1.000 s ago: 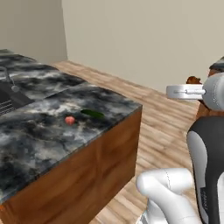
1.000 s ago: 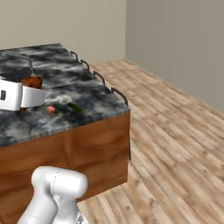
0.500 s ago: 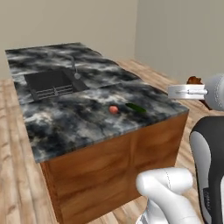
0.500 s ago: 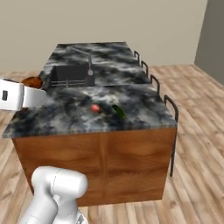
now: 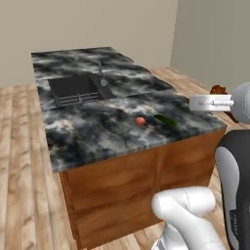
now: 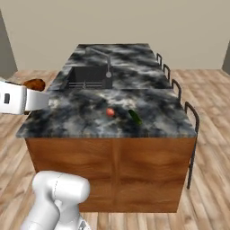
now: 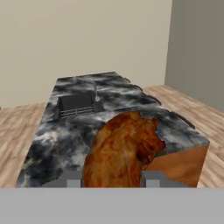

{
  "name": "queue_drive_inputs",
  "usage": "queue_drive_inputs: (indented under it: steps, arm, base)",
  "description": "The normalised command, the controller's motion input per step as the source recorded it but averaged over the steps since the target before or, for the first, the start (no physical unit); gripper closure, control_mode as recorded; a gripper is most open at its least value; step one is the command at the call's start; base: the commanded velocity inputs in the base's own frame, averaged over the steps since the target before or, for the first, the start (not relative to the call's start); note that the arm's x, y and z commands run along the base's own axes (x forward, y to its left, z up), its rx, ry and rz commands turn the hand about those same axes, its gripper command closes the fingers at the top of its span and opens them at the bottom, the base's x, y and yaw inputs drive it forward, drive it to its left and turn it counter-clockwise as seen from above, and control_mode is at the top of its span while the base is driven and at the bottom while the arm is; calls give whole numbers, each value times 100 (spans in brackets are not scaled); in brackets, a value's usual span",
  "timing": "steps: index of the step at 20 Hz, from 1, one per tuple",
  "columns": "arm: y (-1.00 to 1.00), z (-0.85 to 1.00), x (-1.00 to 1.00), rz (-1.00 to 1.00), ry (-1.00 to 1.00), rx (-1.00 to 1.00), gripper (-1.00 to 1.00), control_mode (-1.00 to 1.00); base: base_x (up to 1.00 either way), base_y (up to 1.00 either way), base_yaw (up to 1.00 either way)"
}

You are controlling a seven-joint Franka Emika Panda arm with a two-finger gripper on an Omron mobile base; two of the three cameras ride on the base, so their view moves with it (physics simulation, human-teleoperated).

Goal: Open the fridge, remove the peach, cucumber, and chicken drumstick, and place them on any counter.

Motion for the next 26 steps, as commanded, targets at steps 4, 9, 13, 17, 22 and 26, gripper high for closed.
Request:
queue_drive_inputs:
  steps: [4, 9, 13, 17, 22, 26]
  arm:
    - [0, 0, 0, 0, 0, 0, 100, 100]
    - [0, 0, 0, 0, 0, 0, 100, 100]
    - [0, 0, 0, 0, 0, 0, 100, 100]
    - [0, 0, 0, 0, 0, 0, 100, 100]
    - [0, 0, 0, 0, 0, 0, 100, 100]
    - [0, 0, 0, 0, 0, 0, 100, 100]
  base:
    - [25, 0, 32]
    - [37, 0, 30]
    - [82, -3, 21]
    - [95, -3, 19]
    - [55, -13, 15]
    - [11, -17, 3]
